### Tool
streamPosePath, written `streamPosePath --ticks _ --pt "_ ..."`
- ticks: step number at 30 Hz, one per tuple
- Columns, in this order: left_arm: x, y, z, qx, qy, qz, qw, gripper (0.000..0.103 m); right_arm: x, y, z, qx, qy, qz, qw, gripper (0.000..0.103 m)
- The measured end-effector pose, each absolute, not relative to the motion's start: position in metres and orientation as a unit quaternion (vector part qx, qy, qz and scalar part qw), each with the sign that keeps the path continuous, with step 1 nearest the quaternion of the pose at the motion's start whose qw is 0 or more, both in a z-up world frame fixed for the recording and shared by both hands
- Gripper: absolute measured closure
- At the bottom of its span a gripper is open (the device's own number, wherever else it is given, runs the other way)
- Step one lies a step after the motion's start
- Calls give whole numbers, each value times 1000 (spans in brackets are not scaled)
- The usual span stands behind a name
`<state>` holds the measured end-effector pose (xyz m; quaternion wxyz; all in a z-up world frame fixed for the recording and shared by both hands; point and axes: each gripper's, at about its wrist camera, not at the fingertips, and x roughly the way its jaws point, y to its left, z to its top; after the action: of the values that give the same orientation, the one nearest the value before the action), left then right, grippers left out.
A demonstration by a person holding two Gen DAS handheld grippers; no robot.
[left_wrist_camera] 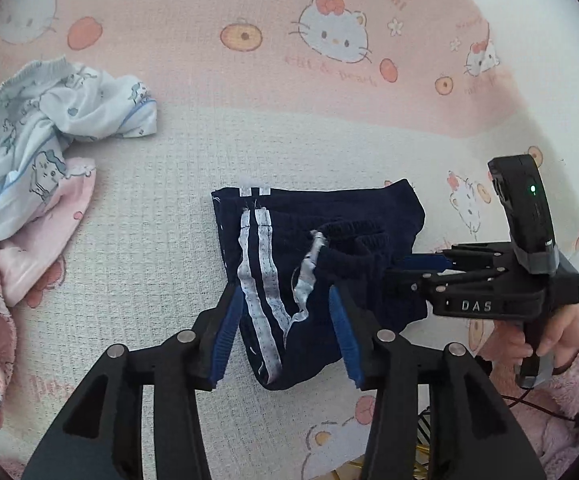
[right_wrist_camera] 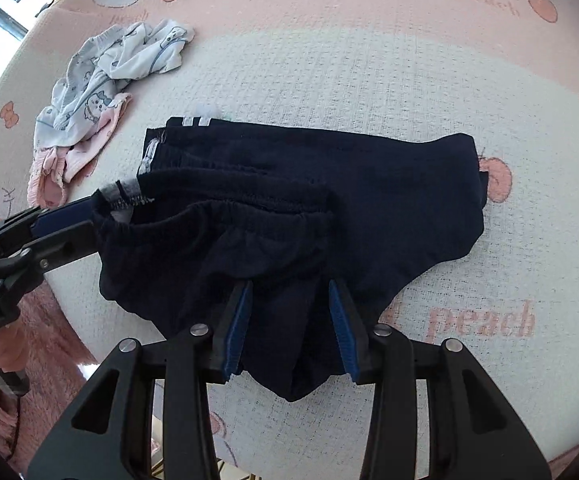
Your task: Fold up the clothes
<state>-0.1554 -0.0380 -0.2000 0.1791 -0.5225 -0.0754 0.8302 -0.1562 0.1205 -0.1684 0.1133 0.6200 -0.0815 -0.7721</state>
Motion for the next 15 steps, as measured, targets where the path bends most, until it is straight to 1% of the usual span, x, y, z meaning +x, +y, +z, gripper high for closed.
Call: streamPosePath --ticks 3,7,8,10,13,15 --pt "-155 -27 -206 -532 -42 821 203 53 -159 128 -167 612 -97 -778 104 63" --pt "-173 -22 -223 -543 2 827 147 53 -163 127 -172 615 -91 -777 98 63" --pt "-180 -27 -230 -550 -7 826 123 53 -163 127 -172 615 -88 -778 98 63" --pt "-190 -43 -236 -555 -55 824 99 54 -160 129 -168 610 -78 -783 92 63" --pt "-187 -44 -227 -530 -68 837 116 55 -155 136 -157 591 -74 -798 88 63" --pt "-183 -31 -223 -520 -40 844 129 56 -158 132 -160 597 -82 -791 108 63"
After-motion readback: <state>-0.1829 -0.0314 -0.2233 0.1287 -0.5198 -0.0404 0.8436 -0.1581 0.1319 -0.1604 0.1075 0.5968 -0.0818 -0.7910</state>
